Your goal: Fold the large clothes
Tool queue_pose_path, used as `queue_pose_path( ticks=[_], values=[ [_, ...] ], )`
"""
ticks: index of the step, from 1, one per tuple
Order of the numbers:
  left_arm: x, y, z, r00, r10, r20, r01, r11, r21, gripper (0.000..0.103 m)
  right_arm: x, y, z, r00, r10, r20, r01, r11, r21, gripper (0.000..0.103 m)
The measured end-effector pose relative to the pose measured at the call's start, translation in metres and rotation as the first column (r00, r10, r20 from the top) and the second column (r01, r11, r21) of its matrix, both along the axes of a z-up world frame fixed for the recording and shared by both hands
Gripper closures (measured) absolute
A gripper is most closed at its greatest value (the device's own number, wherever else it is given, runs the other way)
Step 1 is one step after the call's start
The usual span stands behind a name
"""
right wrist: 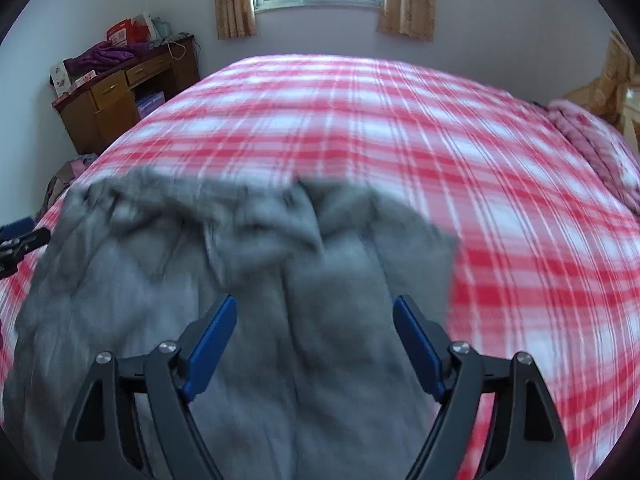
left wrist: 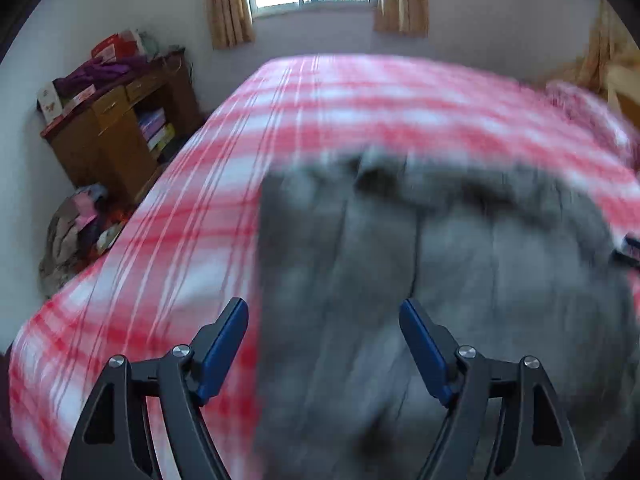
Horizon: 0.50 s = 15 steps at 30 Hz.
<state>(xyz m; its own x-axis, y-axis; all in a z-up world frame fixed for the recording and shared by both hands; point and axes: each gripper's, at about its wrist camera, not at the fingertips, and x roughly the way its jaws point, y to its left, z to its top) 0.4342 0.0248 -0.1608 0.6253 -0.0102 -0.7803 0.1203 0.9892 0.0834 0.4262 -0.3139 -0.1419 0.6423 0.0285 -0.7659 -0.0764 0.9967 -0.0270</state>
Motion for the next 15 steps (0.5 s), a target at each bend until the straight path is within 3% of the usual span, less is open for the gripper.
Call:
queue_pose_path(
  ticks=[5,10,15],
  values=[
    [-0.093,0.036,-0.040,0.995,0.024,-0.096,-0.019,0.998,0.057,0.025,-0.100,-0.039,-0.018,0.998,-0.029,-0.054,0.029,1.000,-0.001,0.020],
    [-0.155,0.056,-0.042,0.995,0.047,-0.084,-0.047,0.999,0.009,0.025,-0.180,-0.064,-0.033,0.992,-0.086,-0.094,0.091,0.995,0.041,0.020],
    [-0.193,0.066,-0.045,0.995,0.046,-0.090,-0.049,0.998,-0.035,0.025,-0.245,-0.069,-0.041,0.987,-0.120,-0.106,0.127,0.990,0.060,0.020]
  ],
)
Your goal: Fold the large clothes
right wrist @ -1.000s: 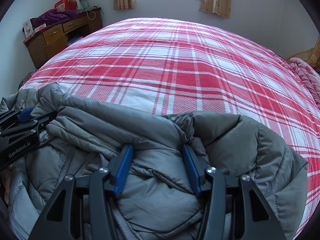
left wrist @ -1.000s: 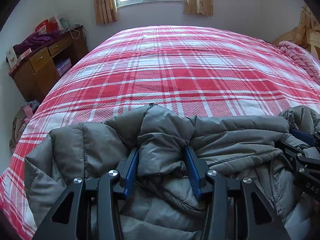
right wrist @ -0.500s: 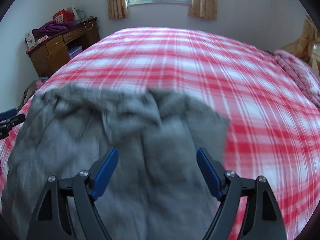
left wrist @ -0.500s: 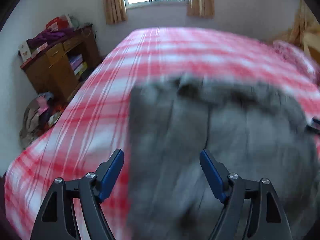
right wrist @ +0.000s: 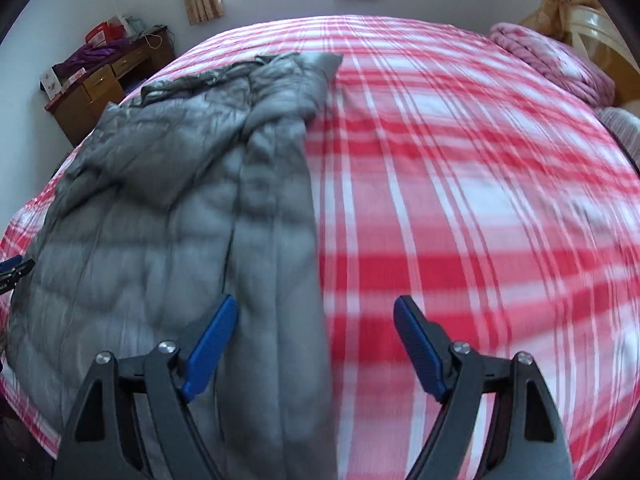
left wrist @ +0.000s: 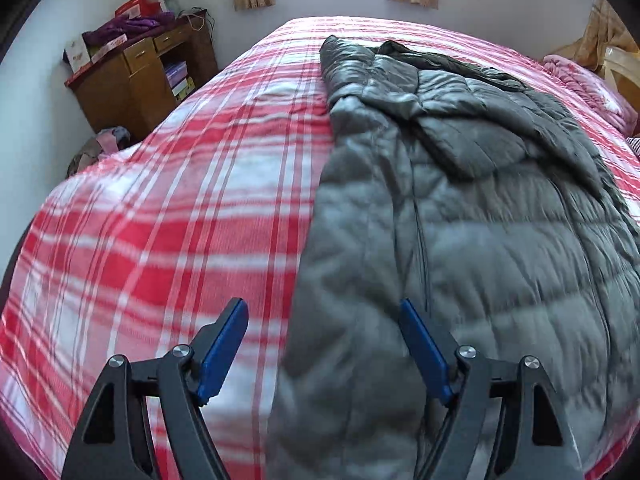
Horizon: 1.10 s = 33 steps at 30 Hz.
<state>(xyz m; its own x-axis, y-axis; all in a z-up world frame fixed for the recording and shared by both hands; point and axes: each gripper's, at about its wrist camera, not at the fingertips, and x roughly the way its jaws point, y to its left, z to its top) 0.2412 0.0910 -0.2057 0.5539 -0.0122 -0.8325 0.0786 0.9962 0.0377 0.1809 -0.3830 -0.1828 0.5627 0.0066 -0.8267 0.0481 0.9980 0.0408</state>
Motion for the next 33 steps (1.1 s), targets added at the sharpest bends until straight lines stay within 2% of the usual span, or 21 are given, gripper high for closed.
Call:
queue_pose_path(
  ticks=[6,9,12,13,14,15,17,20,24,29,33],
  values=[
    [-0.042,0.011,-0.012,1.000,0.012,-0.025,-0.013,0.998,-0.056,0.025,-0.056,0.007,-0.011,1.000,0.004,-0.004,-0.004,0.999,0.047,0.020],
    [-0.049,0.014,-0.016,0.999,0.012,-0.034,-0.016,0.995,-0.096,0.025,-0.082,0.012,-0.017,1.000,0.008,0.008,-0.008,0.997,0.072,0.022],
    [-0.051,0.017,-0.017,0.999,0.021,-0.043,-0.027,0.989,-0.148,0.026,-0.096,0.018,-0.021,0.999,0.029,0.027,-0.032,0.995,0.094,0.042],
    [-0.051,0.016,-0.016,0.999,0.008,-0.051,-0.016,0.986,-0.163,0.032,-0.098,0.019,-0.022,0.999,0.033,0.026,-0.036,0.994,0.103,0.056],
    [-0.051,0.016,-0.014,0.999,-0.001,-0.054,-0.009,0.985,-0.173,0.049,-0.099,0.019,-0.023,0.999,0.038,0.026,-0.040,0.992,0.120,0.075],
    [-0.052,0.014,-0.011,0.998,-0.017,-0.060,0.006,0.983,-0.181,0.070,-0.099,0.019,-0.022,0.998,0.048,0.034,-0.052,0.986,0.161,0.080],
    [-0.056,0.011,-0.006,0.997,-0.048,-0.064,0.033,0.975,-0.219,0.095,-0.102,0.020,-0.021,0.998,0.040,0.049,-0.048,0.981,0.186,0.086],
    [-0.070,0.006,0.015,0.997,-0.074,0.007,0.074,0.978,-0.194,0.098,-0.107,0.025,-0.014,0.996,0.040,0.079,-0.055,0.978,0.200,0.090],
    [-0.096,0.013,0.060,0.989,-0.094,0.117,0.122,0.959,-0.257,0.099,-0.122,0.020,0.013,0.986,0.042,0.162,-0.083,0.962,0.259,0.091],
    [-0.132,0.029,0.127,0.957,-0.102,0.270,0.192,0.924,-0.330,0.100,-0.150,0.017,0.066,0.961,0.051,0.273,-0.133,0.948,0.288,0.092],
    [-0.127,0.031,0.162,0.931,-0.092,0.354,0.212,0.924,-0.319,0.100,-0.169,0.014,0.118,0.916,0.041,0.400,-0.172,0.939,0.297,0.092]
  ],
)
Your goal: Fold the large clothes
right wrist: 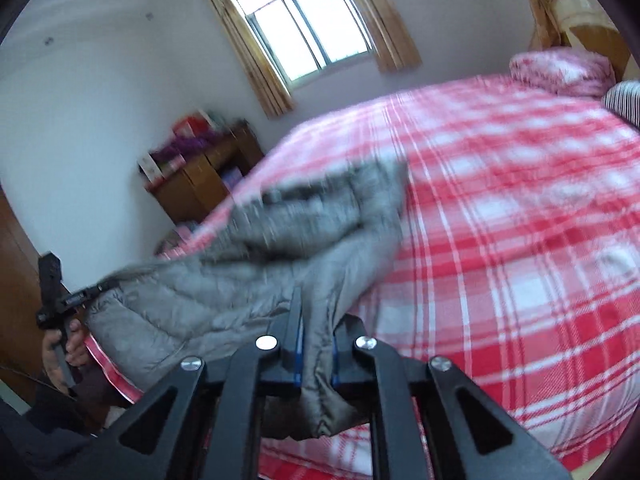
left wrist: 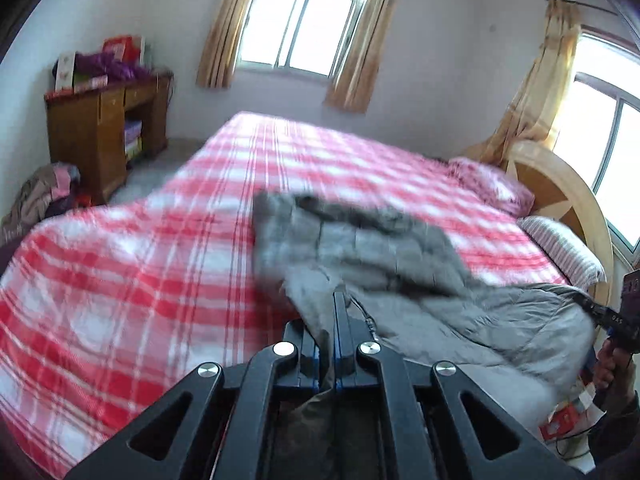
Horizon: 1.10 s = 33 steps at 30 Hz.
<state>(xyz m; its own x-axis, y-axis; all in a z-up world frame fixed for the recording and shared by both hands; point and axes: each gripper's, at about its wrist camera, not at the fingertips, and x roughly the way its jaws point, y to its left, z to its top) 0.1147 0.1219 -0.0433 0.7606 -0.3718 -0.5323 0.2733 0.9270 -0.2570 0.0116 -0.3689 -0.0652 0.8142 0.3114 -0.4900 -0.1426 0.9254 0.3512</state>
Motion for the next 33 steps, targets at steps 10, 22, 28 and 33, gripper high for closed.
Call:
queue_pose_path(
  ticks=[10,22,28,33],
  values=[
    [0.189,-0.018,-0.003,0.992,0.110,0.067,-0.113,0.993,0.034,0.098,0.163,-0.012,0.043,0.970,-0.134,0.202,0.160,0.980,-0.120,0.092],
    [0.269,-0.005,-0.012,0.925,0.376,0.060,-0.379,0.924,0.054,0.012,0.290,-0.047,-0.007,0.971,-0.229,0.065,0.236,0.962,-0.134,0.091],
    [0.257,-0.031,0.000,0.861,0.474,0.186,-0.494,0.866,0.080,0.009,0.324,-0.048,-0.022,0.959,-0.277,0.054,0.282,0.945,-0.165,0.000],
    [0.255,-0.113,-0.018,0.893,0.343,0.291,-0.413,0.882,0.227,0.008,0.326,-0.026,-0.007,0.944,-0.301,0.138,0.324,0.924,-0.205,0.000]
  ],
)
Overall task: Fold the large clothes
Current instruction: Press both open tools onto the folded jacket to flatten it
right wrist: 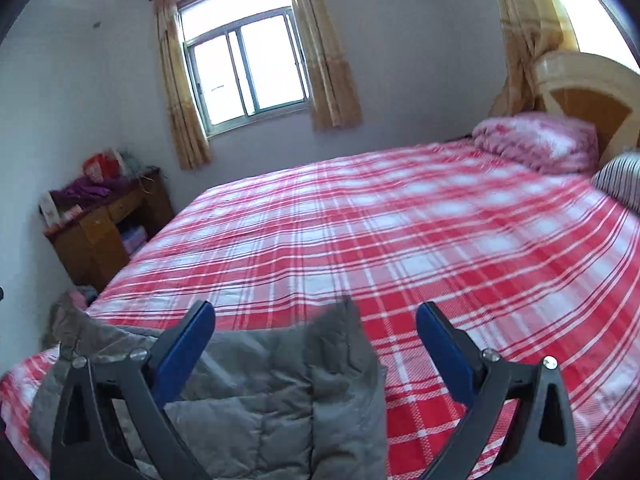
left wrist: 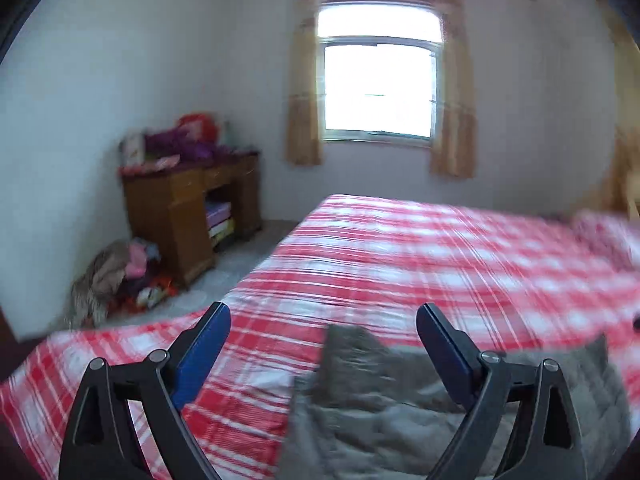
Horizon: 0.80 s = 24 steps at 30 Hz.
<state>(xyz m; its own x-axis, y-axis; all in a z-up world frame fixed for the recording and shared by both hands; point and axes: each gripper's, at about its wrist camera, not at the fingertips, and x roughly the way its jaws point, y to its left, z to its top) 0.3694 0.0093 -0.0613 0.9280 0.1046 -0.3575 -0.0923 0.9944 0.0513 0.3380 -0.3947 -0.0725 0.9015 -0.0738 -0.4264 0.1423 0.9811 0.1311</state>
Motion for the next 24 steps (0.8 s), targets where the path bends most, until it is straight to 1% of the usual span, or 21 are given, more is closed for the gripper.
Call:
queue_pose_path(
  ticks=[2,3,4,5,8,9,10,11,12,13,14,16,21,24],
  values=[
    [0.015,-0.030,-0.016,0.999,0.032,-0.034,-0.028,0.992,0.125,0.008,0.001,0.019,-0.004,0.999,0.034,-0.013,-0.034,0.999,-0.021,0.000],
    [0.022,-0.039,-0.020,0.998,0.035,-0.055,-0.026,0.987,0.156,0.008,0.002,0.032,-0.007,0.998,0.053,-0.033,-0.054,0.997,-0.048,0.000],
    [0.031,-0.050,-0.030,0.996,0.029,-0.089,-0.012,0.983,0.185,0.008,0.005,0.052,-0.013,0.995,0.075,-0.067,-0.081,0.992,-0.092,0.000],
    [0.042,-0.059,-0.044,0.991,0.042,-0.123,-0.015,0.976,0.215,0.008,0.006,0.064,-0.019,0.993,0.087,-0.084,-0.096,0.989,-0.115,0.000],
    [0.066,-0.071,-0.075,0.977,0.100,-0.187,-0.042,0.955,0.293,0.008,0.017,0.093,-0.045,0.980,0.128,-0.153,-0.151,0.976,-0.156,0.000],
    [0.076,-0.070,-0.088,0.969,0.134,-0.207,-0.062,0.946,0.319,0.008,0.023,0.098,-0.053,0.976,0.132,-0.173,-0.162,0.971,-0.173,0.000],
    [0.084,-0.066,-0.100,0.959,0.166,-0.231,-0.084,0.941,0.327,0.008,0.030,0.102,-0.061,0.972,0.125,-0.200,-0.166,0.965,-0.201,0.000],
    [0.091,-0.060,-0.110,0.951,0.179,-0.252,-0.095,0.945,0.313,0.008,0.037,0.100,-0.069,0.970,0.110,-0.217,-0.159,0.961,-0.226,0.000],
    [0.095,-0.057,-0.118,0.945,0.178,-0.273,-0.094,0.951,0.296,0.008,0.041,0.098,-0.074,0.970,0.096,-0.224,-0.150,0.960,-0.235,0.000],
    [0.101,-0.051,-0.126,0.934,0.184,-0.306,-0.100,0.957,0.271,0.008,0.047,0.093,-0.081,0.968,0.087,-0.235,-0.143,0.962,-0.231,0.000],
    [0.104,-0.047,-0.131,0.929,0.191,-0.317,-0.111,0.961,0.254,0.008,0.052,0.088,-0.088,0.963,0.083,-0.257,-0.142,0.965,-0.221,0.000],
    [0.103,-0.047,-0.135,0.930,0.192,-0.314,-0.117,0.963,0.241,0.008,0.059,0.077,-0.100,0.957,0.078,-0.281,-0.135,0.973,-0.189,0.000],
    [0.110,-0.048,-0.148,0.925,0.196,-0.325,-0.120,0.964,0.239,0.006,0.058,0.074,-0.107,0.958,0.074,-0.278,-0.127,0.976,-0.178,0.000],
    [0.113,-0.044,-0.150,0.918,0.190,-0.348,-0.117,0.969,0.219,0.005,0.059,0.073,-0.110,0.956,0.076,-0.285,-0.126,0.979,-0.159,0.000]
  ],
)
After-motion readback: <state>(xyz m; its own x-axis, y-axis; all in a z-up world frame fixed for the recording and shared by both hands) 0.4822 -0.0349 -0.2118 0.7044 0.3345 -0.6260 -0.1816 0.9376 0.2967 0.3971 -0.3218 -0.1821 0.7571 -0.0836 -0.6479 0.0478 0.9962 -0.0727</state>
